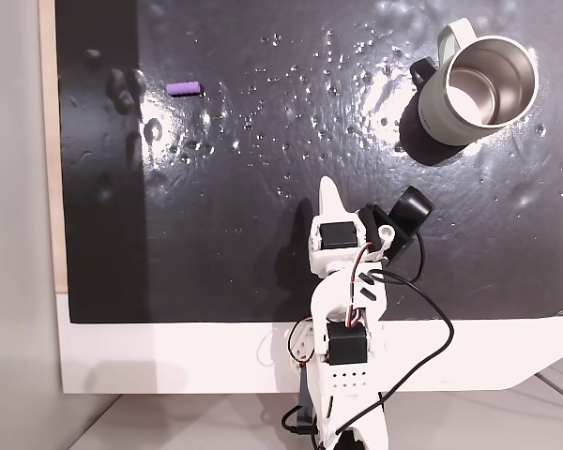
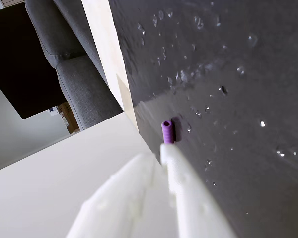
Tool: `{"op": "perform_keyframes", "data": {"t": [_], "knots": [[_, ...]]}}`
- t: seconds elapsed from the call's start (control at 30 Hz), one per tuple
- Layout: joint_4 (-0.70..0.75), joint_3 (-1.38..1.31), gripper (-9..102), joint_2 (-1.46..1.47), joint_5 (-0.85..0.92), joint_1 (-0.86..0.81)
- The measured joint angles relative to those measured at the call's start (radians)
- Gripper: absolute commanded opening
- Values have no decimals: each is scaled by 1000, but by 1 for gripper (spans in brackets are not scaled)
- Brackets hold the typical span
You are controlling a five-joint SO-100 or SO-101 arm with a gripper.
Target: Grasp a pengrip and put it in the cup.
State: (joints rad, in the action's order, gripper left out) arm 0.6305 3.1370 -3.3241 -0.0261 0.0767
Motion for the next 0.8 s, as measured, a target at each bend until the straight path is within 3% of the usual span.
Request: {"op": "perform_keyframes", "data": {"t": [0.67, 0.8], "knots": [[0, 0, 0, 0, 0, 0], [75, -34, 0, 0, 0, 3]]}}
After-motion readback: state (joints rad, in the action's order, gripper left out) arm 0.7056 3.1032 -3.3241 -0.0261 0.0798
